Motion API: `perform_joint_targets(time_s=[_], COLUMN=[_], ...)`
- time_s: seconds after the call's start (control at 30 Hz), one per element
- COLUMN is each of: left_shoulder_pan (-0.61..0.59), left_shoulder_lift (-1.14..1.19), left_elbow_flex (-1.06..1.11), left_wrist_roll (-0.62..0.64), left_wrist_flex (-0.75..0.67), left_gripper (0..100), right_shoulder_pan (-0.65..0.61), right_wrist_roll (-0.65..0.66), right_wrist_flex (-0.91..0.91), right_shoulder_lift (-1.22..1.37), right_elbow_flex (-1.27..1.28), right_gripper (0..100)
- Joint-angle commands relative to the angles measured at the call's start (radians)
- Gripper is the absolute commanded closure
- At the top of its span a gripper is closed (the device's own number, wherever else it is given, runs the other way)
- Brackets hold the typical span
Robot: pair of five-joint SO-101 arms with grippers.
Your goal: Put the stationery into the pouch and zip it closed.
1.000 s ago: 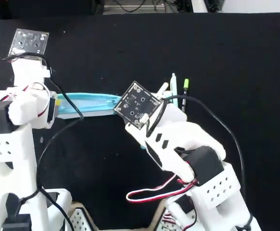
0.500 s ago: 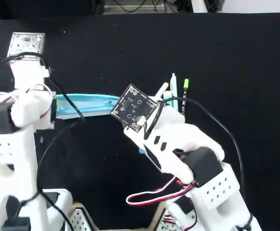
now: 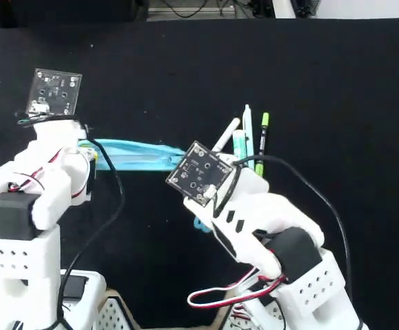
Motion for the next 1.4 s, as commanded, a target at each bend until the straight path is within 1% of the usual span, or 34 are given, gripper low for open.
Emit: perform_joint_targets(time_s=[0.0,0.13,0.27,0.43,0.63,0.8,0.97,1.1,1.2,1.37], left_shoulder_pan=[-0.047,-0.088,-0.087,-0.094,-0.088,-0.094,-0.087,-0.087,-0.087,-0.094], left_shoulder_lift=[-0.002,-0.002,-0.002,-0.002,-0.002,-0.002,-0.002,-0.002,-0.002,-0.002], left_elbow_flex=[0.01,0.061,0.136,0.229,0.306,0.317,0.331,0.331,0.332,0.331], left_wrist_roll=[-0.064,-0.071,-0.015,-0.011,-0.018,-0.015,-0.009,0.043,0.054,0.052], left_wrist_flex=[-0.052,-0.115,-0.173,-0.245,-0.245,-0.245,-0.245,-0.247,-0.247,-0.244], left_gripper=[97,97,97,97,97,97,97,97,97,97], right_shoulder_pan=[-0.005,-0.008,-0.008,-0.005,-0.005,-0.002,0.038,-0.002,-0.021,0.005], right_wrist_roll=[0.006,0.006,-0.002,-0.002,0.002,-0.002,-0.003,-0.003,-0.003,0.005], right_wrist_flex=[-0.041,-0.089,-0.183,-0.198,-0.198,-0.192,-0.115,-0.075,-0.064,-0.068], right_shoulder_lift=[-0.024,-0.021,-0.021,-0.025,-0.022,-0.021,-0.021,-0.021,-0.021,-0.019], right_elbow_flex=[0.005,0.035,0.101,0.119,0.116,0.116,0.088,0.051,0.05,0.079], right_gripper=[98.8,98.8,98.8,98.8,98.8,98.8,98.8,98.8,98.8,98.8])
